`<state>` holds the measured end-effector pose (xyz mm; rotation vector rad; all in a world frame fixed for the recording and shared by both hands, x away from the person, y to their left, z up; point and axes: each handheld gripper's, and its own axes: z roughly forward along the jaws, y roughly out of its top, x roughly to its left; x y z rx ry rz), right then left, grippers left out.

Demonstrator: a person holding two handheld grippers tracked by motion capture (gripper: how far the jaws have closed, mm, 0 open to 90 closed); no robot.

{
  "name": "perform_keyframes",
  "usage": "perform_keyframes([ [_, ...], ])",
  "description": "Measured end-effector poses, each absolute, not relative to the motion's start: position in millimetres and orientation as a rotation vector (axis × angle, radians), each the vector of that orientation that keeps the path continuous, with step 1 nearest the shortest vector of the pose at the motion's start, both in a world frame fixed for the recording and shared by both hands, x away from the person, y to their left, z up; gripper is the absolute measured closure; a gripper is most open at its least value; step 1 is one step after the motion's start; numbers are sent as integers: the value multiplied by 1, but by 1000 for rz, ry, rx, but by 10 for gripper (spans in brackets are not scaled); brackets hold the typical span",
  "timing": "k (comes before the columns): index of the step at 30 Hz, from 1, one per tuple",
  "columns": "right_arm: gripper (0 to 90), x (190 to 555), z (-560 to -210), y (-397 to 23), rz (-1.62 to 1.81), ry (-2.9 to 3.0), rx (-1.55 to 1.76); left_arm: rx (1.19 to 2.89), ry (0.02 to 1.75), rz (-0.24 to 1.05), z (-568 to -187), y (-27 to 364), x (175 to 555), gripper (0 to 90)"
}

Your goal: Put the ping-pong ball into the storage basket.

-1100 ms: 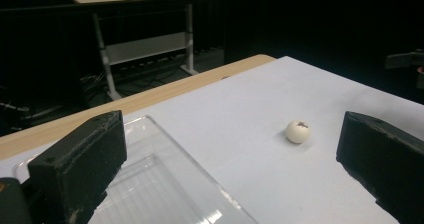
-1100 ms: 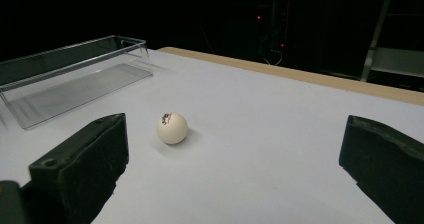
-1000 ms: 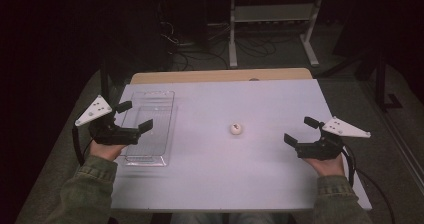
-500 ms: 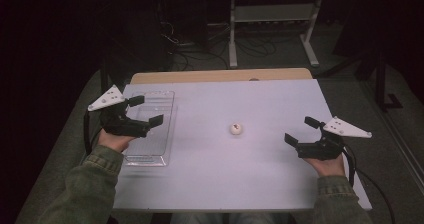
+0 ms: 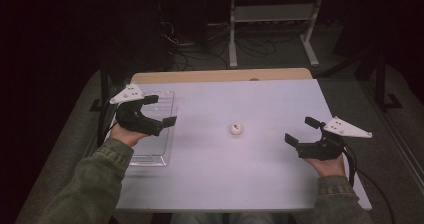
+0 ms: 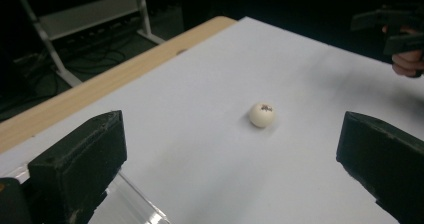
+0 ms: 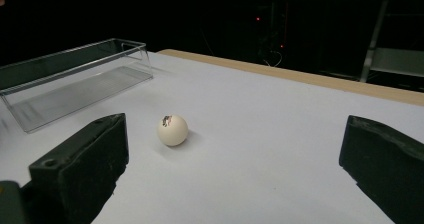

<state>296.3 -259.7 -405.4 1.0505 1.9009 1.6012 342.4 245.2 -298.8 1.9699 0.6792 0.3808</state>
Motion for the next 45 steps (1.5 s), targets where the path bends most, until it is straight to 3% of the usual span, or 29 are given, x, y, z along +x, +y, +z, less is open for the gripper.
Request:
perform_keyframes([
  [45,0,296,-406,-260,1602,1911,1048,2195,508,312,-290,175,374,0],
])
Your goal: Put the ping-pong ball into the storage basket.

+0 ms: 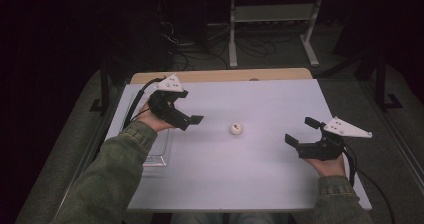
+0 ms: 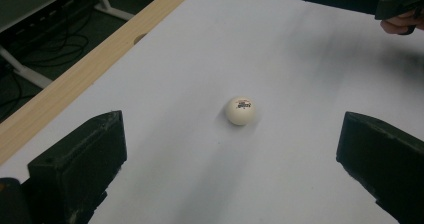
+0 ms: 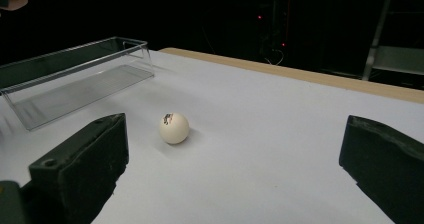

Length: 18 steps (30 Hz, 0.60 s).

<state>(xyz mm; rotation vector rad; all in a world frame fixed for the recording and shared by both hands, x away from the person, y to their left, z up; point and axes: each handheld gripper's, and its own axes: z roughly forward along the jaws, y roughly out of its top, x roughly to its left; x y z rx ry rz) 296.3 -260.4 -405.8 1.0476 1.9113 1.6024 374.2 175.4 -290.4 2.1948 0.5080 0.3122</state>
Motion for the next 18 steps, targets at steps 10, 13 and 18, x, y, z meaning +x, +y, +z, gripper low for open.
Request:
perform_keyframes([
  [10,0,296,-406,-261,1599,1910,1047,2223,512,285,-292,165,390,0],
  [13,0,297,-406,-262,1600,1908,1053,2241,505,287,-294,161,394,0],
  [18,0,296,-406,-261,1596,1913,1048,2261,505,293,-296,156,400,0],
])
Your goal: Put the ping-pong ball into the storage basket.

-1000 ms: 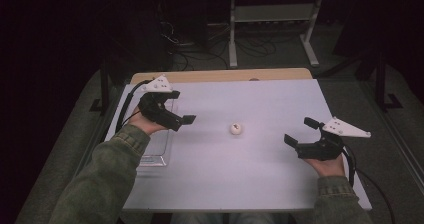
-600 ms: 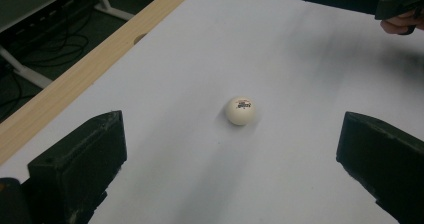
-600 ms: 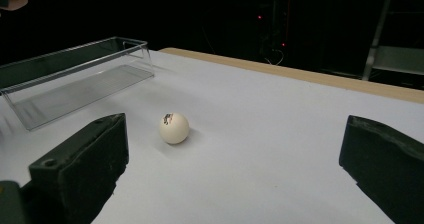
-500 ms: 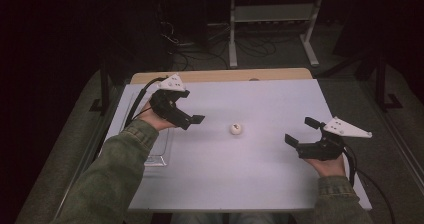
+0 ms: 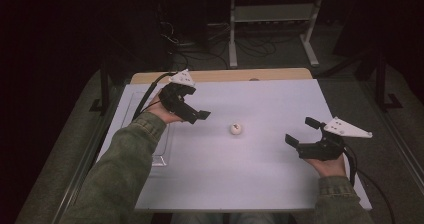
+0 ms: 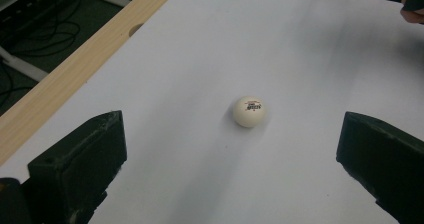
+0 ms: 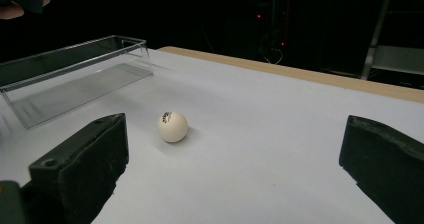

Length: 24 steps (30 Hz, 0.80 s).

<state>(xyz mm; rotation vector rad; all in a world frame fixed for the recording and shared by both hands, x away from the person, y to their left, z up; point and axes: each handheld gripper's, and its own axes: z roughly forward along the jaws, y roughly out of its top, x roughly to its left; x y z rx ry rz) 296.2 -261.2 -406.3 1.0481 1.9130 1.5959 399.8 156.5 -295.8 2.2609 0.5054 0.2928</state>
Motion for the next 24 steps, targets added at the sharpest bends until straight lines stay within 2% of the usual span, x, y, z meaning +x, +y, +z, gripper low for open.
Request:
perform_keyframes([
  [10,0,296,-407,-259,1578,1929,1038,2310,469,252,-303,139,405,0],
  [24,0,296,-407,-259,1582,1925,1032,2355,432,267,-308,121,410,0],
])
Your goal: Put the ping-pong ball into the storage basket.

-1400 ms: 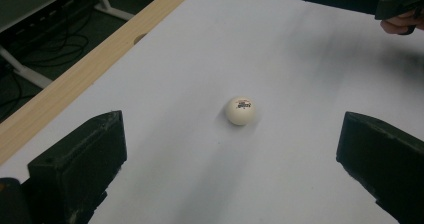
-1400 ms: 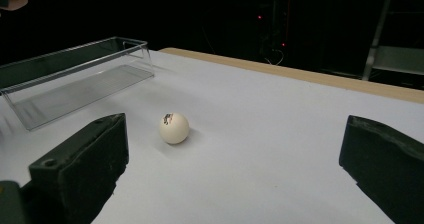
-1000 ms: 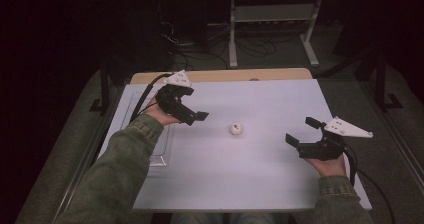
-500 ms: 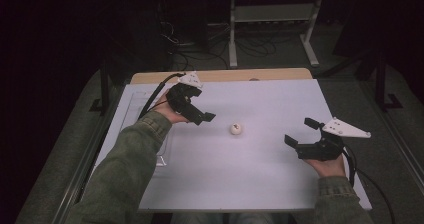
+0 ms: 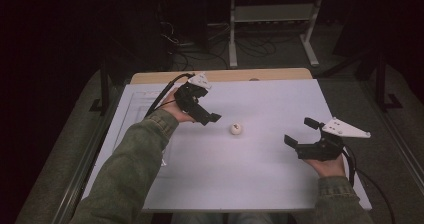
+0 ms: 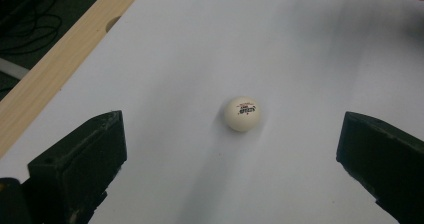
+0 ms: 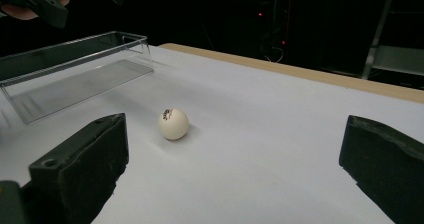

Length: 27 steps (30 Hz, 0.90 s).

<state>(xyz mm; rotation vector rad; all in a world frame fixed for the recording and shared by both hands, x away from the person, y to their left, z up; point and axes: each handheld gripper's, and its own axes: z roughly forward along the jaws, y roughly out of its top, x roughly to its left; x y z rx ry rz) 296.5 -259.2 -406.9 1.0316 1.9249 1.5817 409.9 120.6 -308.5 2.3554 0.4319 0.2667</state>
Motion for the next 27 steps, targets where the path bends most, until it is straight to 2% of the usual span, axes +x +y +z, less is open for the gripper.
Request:
perform_keyframes([
  [27,0,291,-405,-265,1596,1895,1061,2478,321,253,-328,80,421,0],
])
